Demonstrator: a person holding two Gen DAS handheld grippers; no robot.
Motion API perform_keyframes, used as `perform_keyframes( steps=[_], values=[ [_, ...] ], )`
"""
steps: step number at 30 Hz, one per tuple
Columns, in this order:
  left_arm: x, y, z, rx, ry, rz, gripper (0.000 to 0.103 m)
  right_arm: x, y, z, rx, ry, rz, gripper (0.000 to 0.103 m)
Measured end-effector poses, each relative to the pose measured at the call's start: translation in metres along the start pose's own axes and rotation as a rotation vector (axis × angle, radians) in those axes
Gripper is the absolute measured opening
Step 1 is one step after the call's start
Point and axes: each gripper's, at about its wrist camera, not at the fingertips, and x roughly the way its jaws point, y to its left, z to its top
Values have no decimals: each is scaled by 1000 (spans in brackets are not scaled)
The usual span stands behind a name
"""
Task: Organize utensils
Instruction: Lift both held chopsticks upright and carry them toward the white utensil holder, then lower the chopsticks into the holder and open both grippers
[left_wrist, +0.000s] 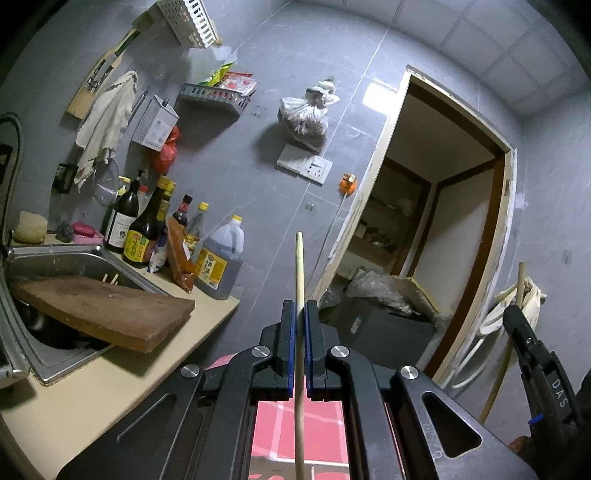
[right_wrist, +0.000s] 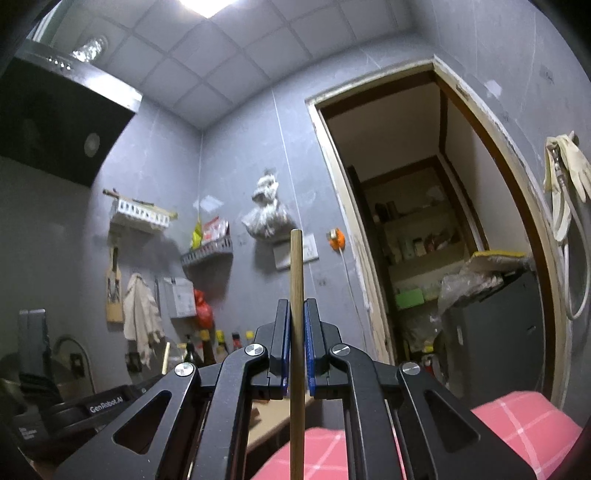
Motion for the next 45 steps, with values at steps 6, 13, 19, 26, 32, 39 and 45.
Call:
perform_keyframes(
  steps=[6, 13, 19, 26, 32, 39, 45],
  values=[
    [0, -2, -20, 38, 32, 17, 2, -2, -3, -11, 0, 112, -6, 5],
    [-3, -10, -42, 102, 95, 38, 2, -8, -6, -24, -7, 258, 4, 6],
    [-3, -22, -58, 154, 193, 16, 3, -12, -9, -30, -2, 350, 10, 8],
    [-5, -27, -65, 144, 278, -14, 5, -16, -11, -34, -12, 401, 1, 15],
    [-16, -32, -59, 125, 272, -17, 33, -24, -17, -25, -16, 385, -23, 41],
    [-34, -53, -50, 144, 226, -20, 55, -51, -30, -5, -29, 331, -67, 72],
    [-54, -82, -53, 195, 192, -28, 74, -86, -42, 18, -51, 301, -104, 90]
  ],
)
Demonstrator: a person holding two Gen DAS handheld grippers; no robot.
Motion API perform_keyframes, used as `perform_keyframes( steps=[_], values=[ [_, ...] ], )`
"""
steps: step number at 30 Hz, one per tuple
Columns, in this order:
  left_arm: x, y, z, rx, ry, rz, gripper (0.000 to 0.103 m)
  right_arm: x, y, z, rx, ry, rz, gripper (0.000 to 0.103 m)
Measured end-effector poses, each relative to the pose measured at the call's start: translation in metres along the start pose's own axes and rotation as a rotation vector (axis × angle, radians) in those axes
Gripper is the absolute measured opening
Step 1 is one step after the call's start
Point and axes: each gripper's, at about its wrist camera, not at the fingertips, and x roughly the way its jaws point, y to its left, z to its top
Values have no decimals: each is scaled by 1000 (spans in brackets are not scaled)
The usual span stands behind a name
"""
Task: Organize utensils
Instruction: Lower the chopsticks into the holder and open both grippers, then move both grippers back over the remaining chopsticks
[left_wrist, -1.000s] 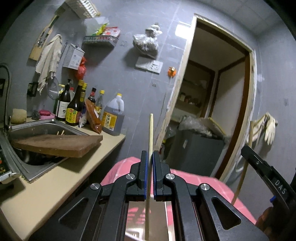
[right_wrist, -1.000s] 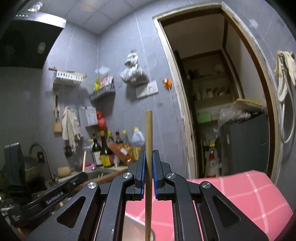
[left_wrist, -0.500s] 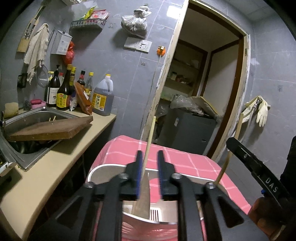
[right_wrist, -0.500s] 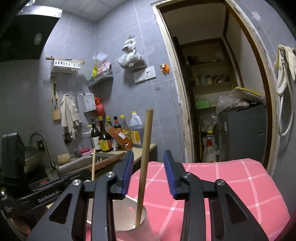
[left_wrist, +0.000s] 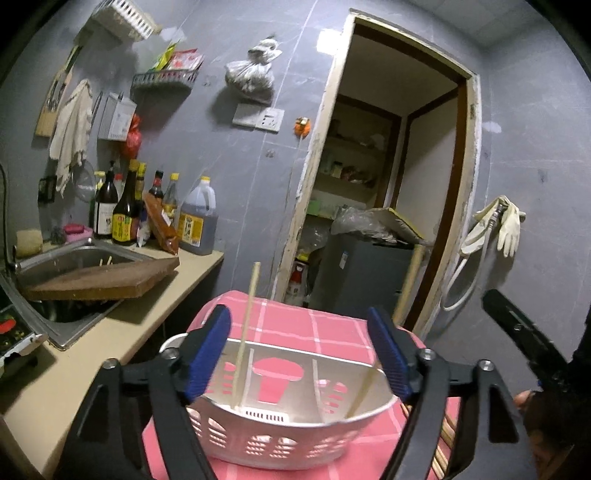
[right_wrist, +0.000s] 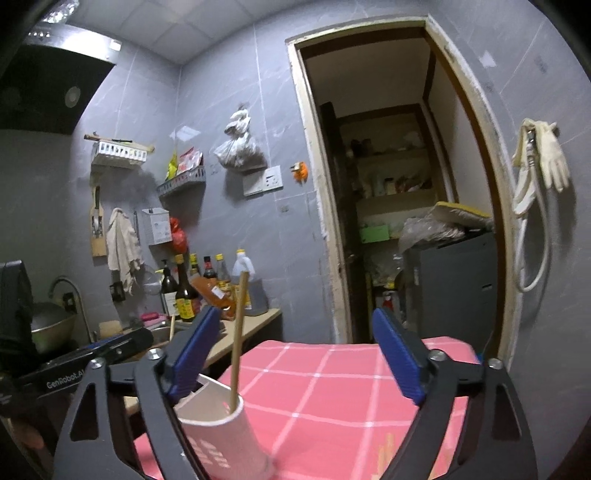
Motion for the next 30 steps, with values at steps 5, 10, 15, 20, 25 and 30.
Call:
perform_keyframes(
  steps=[5, 10, 15, 20, 25, 30],
  values=[
    [-12, -25, -6, 31, -13, -35, 89, -41, -15, 8, -35, -17, -38, 103],
    [-20, -50, -18, 42, -1, -89, 96, -71, -25, 9, -83, -13, -96, 103],
    [-18, -77, -35, 70, 52, -141, 97, -87, -40, 1, -118, 16, -145, 103],
    [-4, -100, -58, 106, 139, -152, 97, -90, -59, -15, -134, 90, -205, 103],
    [17, -113, -84, 121, 246, -147, 97, -79, -79, -34, -108, 204, -243, 103],
    [36, -122, -105, 157, 341, -149, 97, -68, -96, -50, -67, 305, -254, 100]
  ],
)
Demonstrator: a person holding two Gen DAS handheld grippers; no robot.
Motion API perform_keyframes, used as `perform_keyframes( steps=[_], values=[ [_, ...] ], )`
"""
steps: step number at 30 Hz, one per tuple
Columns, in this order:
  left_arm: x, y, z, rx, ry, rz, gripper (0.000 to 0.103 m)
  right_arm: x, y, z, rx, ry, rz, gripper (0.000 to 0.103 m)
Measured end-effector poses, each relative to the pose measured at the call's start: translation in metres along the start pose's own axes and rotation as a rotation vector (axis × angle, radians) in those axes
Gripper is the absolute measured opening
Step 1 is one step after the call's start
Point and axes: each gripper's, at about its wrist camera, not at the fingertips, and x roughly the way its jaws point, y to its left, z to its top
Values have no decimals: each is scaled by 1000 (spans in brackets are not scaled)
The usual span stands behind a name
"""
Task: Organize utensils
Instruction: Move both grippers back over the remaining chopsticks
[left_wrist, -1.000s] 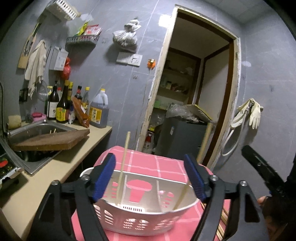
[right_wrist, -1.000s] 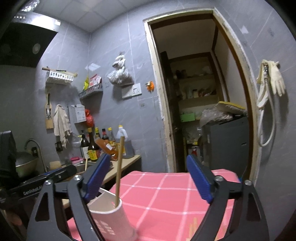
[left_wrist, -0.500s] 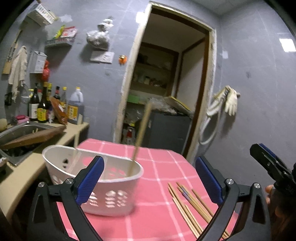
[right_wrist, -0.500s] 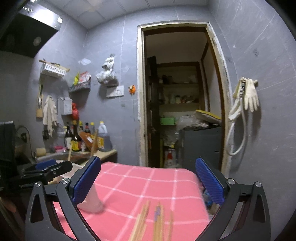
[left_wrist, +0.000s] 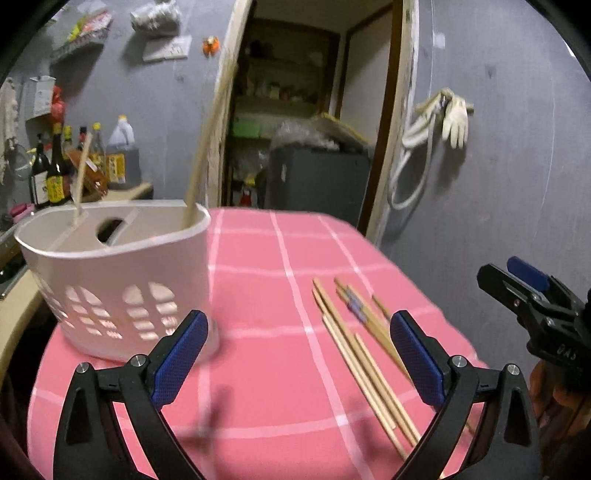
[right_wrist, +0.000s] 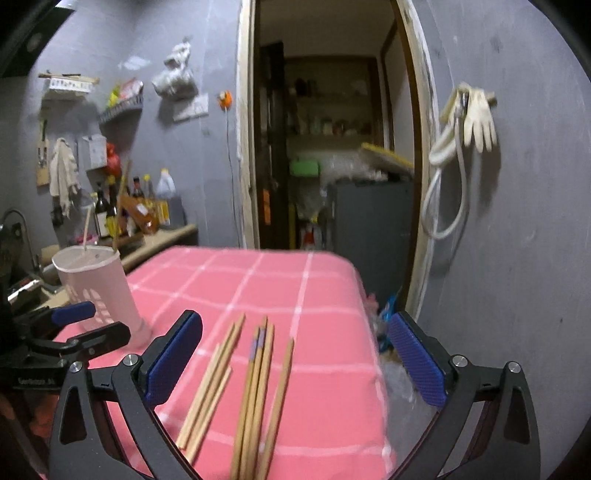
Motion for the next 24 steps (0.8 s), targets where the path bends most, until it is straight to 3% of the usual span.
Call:
perform_keyframes(
  steps=[4, 6, 10, 14, 19, 24],
  values=[
    [20, -3, -6, 6, 82, -11, 94, 18, -8, -10, 18, 102, 8, 87],
    [30, -4, -7, 15, 123, -18, 86, 27, -11, -15, 28, 155, 11, 86],
    [53, -6, -10, 6, 231, -44, 62, 44, -17, -25, 64, 255, 42, 69],
    [71, -5, -9, -12, 303, -60, 48, 56, -19, -30, 77, 318, 56, 59],
    [84, -8, -7, -9, 339, -72, 44, 67, -17, -34, 67, 374, 69, 48],
    [93, -13, -9, 6, 368, -61, 35, 77, -16, -34, 66, 414, 74, 44]
  ],
)
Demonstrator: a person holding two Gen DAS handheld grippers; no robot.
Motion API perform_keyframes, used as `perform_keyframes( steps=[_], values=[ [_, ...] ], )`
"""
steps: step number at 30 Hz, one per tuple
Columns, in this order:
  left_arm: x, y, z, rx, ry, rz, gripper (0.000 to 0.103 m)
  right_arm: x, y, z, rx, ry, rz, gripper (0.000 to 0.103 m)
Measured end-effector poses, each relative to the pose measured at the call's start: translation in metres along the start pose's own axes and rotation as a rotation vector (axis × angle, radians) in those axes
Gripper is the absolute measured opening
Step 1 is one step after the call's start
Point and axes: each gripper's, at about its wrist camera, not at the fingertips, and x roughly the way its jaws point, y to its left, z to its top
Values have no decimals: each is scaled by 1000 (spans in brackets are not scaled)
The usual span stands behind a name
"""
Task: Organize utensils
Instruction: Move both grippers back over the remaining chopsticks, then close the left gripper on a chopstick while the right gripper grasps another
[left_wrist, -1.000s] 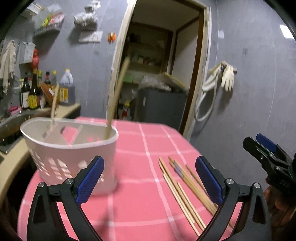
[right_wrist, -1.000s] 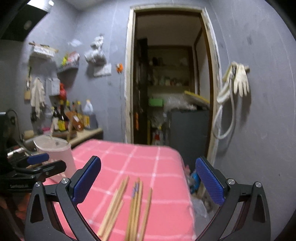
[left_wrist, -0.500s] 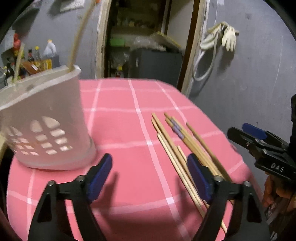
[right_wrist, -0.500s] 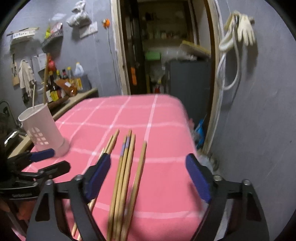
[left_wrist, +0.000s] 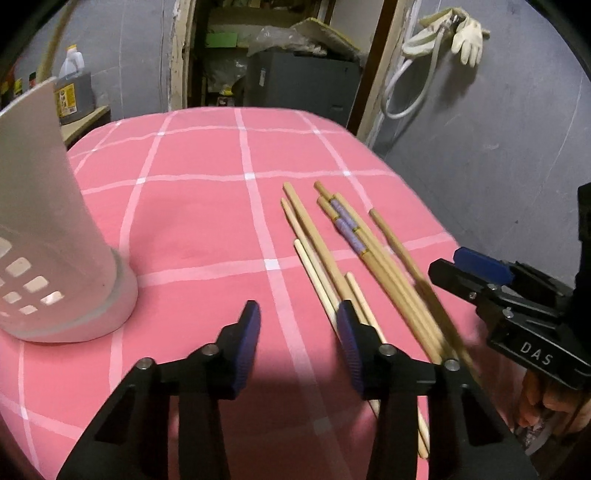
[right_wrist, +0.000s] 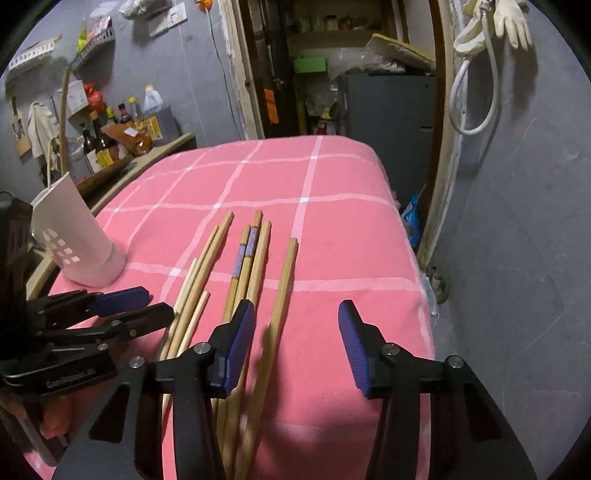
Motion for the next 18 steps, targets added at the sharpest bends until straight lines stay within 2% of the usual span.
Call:
perform_keyframes(
  steps=[12, 14, 18],
  values=[
    [12, -5, 11, -4, 17, -6, 34, 16, -5, 3, 22, 84, 7, 38],
    [13, -6, 12, 2, 22, -3, 22, 19, -5, 5, 22, 94, 7, 36],
    [16, -7, 15, 5, 41, -18, 16, 27, -2, 10, 7, 119, 5, 29]
  ],
)
